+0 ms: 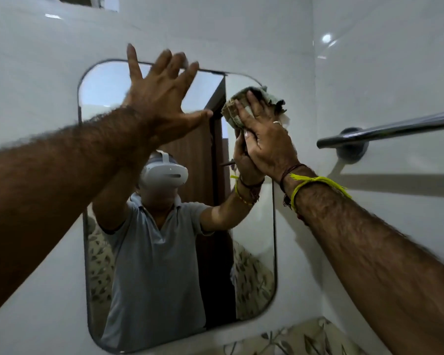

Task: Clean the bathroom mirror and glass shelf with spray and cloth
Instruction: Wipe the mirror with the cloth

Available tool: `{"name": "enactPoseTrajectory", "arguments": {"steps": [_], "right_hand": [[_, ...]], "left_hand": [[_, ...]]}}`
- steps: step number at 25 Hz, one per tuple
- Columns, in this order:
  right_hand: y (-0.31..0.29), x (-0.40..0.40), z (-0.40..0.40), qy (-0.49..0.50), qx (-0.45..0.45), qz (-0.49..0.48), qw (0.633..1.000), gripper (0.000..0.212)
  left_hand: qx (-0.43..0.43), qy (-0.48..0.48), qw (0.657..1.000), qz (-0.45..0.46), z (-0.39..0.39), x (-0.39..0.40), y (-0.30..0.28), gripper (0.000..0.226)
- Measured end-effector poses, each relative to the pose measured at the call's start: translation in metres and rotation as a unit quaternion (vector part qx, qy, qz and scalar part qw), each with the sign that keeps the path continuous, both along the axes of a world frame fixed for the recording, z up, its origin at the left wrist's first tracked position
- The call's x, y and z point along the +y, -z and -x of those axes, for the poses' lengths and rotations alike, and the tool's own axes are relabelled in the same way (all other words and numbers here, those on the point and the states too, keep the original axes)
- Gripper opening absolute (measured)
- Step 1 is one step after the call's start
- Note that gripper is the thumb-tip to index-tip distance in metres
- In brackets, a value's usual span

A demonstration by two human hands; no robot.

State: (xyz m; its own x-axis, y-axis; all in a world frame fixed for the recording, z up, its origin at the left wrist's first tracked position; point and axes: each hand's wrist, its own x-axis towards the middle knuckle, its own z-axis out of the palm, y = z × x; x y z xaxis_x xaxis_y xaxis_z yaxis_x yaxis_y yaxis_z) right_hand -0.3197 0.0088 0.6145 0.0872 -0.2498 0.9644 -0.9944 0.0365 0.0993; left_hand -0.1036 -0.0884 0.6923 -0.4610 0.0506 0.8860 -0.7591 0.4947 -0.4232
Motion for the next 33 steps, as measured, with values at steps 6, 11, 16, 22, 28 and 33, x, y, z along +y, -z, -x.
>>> {"name": "enactPoseTrajectory", "arguments": {"steps": [6, 11, 16, 22, 28, 33], "right_hand": [[0.057, 0.003, -0.006, -0.010, -0.027, 0.004, 1.000, 0.066], [0.119, 0.003, -0.010, 0.008, -0.056, -0.006, 0.998, 0.065], [0.180, 0.004, -0.017, 0.009, -0.090, -0.021, 0.996, 0.065], [0.245, 0.011, -0.025, -0.004, -0.145, -0.040, 0.989, 0.065], [0.298, 0.006, -0.048, -0.010, -0.249, -0.011, 0.968, 0.058], [0.319, -0.010, -0.086, -0.020, -0.402, 0.044, 0.915, 0.051]], "left_hand": [[0.021, 0.040, 0.998, -0.038, -0.005, 0.007, 0.018, 0.100], [0.016, 0.131, 0.988, -0.080, -0.019, -0.016, 0.067, 0.084], [0.066, 0.123, 0.988, -0.067, -0.045, 0.015, 0.139, 0.091], [0.109, 0.099, 0.985, -0.085, -0.076, 0.003, 0.234, 0.087], [0.090, 0.070, 0.976, -0.183, -0.110, -0.008, 0.323, 0.089], [0.091, 0.066, 0.952, -0.284, -0.125, -0.010, 0.374, 0.091]]}}
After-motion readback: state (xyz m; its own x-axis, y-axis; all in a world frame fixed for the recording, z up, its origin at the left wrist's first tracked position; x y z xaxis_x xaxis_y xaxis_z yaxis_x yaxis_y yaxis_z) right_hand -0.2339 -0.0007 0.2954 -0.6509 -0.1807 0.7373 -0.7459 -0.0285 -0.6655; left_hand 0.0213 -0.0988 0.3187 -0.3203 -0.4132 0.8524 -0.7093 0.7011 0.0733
